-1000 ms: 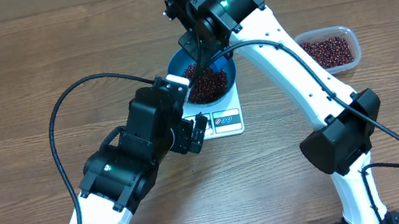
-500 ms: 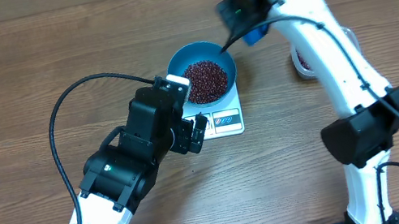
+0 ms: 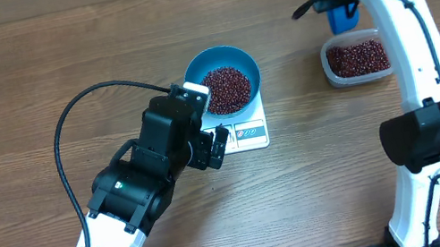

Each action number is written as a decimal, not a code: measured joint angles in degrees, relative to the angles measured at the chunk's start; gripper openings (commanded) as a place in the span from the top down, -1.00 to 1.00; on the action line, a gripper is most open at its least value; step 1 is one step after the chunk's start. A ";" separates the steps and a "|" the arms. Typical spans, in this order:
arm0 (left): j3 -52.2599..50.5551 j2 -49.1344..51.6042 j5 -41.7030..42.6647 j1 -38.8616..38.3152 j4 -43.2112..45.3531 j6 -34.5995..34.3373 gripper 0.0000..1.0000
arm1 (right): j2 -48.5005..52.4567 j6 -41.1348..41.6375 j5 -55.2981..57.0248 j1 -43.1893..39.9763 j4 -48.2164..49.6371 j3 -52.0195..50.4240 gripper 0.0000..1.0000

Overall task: Scoop item into bowl and weigh 150g on scale
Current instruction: 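Move the empty scoop back to the bean tub with the right gripper, then lower the blue scoop into the red beans with the right gripper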

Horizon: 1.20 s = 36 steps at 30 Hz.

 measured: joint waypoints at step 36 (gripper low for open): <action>0.00 0.00 0.00 0.00 -0.02 0.00 -0.99 | -0.02 1.44 3.87 -3.69 11.96 -26.05 0.93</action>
